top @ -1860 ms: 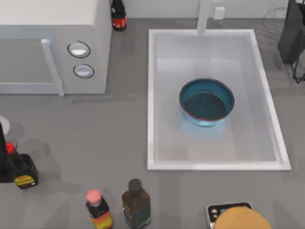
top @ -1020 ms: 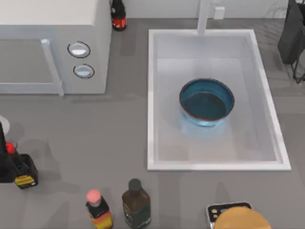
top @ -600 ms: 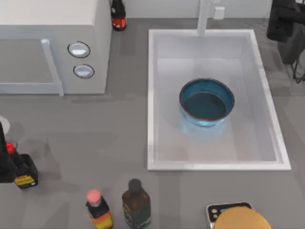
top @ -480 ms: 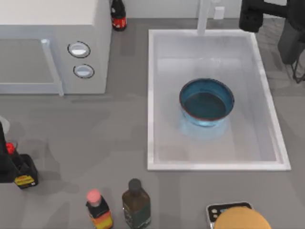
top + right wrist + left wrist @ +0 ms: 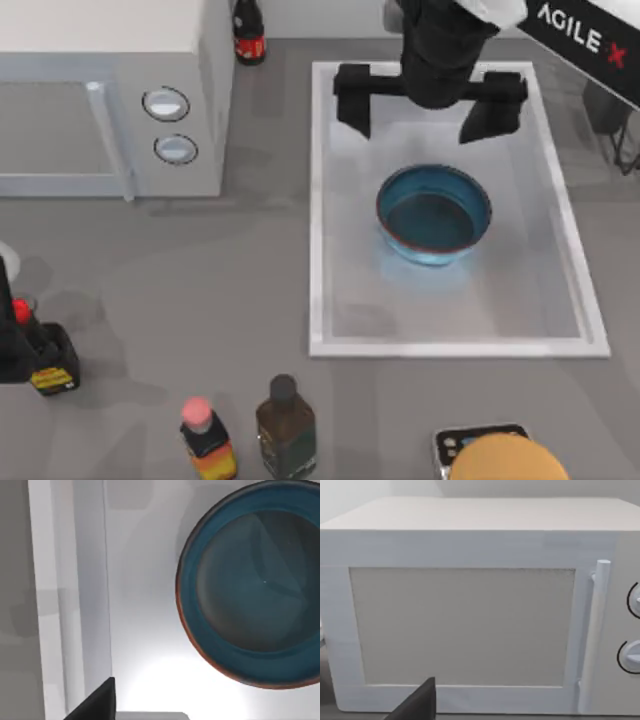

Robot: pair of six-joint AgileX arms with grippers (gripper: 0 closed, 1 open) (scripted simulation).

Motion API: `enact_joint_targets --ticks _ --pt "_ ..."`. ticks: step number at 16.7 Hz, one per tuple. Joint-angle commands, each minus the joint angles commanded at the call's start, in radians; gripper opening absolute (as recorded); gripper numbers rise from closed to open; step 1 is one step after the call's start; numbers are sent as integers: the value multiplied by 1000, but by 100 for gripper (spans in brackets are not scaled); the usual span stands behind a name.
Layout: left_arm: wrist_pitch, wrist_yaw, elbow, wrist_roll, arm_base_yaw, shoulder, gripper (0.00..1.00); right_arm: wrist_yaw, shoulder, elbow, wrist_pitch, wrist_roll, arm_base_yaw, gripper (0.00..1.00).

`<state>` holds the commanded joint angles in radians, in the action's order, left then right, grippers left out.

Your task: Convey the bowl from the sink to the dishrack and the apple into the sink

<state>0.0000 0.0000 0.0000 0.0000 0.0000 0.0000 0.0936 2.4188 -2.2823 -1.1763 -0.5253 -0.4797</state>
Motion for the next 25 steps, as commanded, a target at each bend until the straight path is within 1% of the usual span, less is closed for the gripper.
enact_joint_targets --ticks 3,6,12,20,25 --pt "0 0 0 0 0 0 100 12 173 -166 -53 -10 -29 100" --pt "0 0 0 0 0 0 100 18 254 -245 -77 -13 -41 100" --pt "0 0 0 0 0 0 100 18 264 -248 -74 -12 -37 100" --pt "0 0 0 0 0 0 100 18 427 -227 115 4 -25 100" --pt "0 0 0 0 0 0 100 19 443 -224 134 5 -23 100"
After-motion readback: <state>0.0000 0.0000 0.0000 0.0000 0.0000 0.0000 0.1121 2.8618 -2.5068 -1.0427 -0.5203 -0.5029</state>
